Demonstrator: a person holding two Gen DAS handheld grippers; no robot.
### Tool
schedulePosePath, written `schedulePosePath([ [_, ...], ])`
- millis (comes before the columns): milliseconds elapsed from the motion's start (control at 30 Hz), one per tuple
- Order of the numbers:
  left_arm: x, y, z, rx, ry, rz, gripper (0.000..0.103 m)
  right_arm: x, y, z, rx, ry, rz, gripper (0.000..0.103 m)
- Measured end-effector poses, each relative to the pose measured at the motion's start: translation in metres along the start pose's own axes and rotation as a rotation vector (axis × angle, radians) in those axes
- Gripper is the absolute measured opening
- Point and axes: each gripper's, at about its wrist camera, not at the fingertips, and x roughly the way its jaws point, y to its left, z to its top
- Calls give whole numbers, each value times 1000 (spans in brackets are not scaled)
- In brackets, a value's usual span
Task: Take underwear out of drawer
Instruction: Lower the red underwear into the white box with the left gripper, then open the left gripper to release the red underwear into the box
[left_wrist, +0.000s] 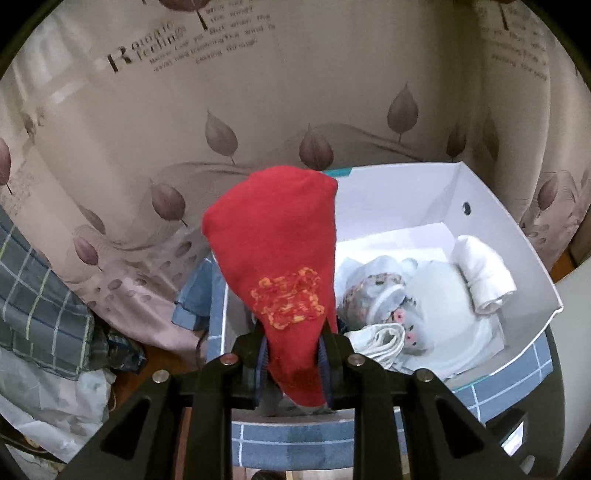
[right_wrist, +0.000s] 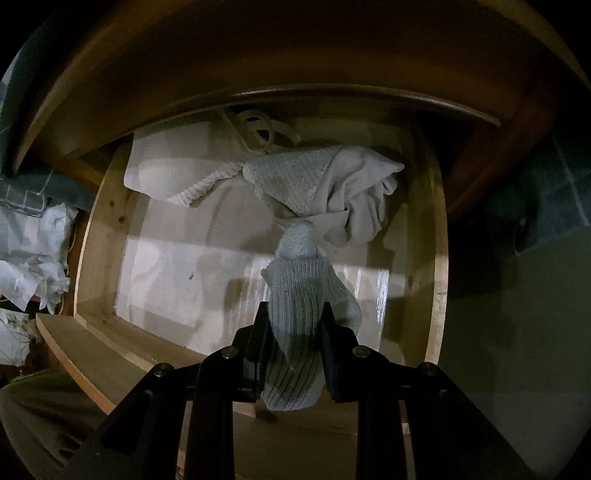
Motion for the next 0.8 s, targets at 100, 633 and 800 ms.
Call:
schedulePosePath([
  [100,12,1,-4,-3,22,5,23,1,2,-1,-5,4,4,23],
  [633,28,9,-21,-49,25,21,33,6,1,-2,-20,6,-6,23],
  [800,23,7,-23,-44,8,12,42,6,1,-2,-23,7,-5,23],
])
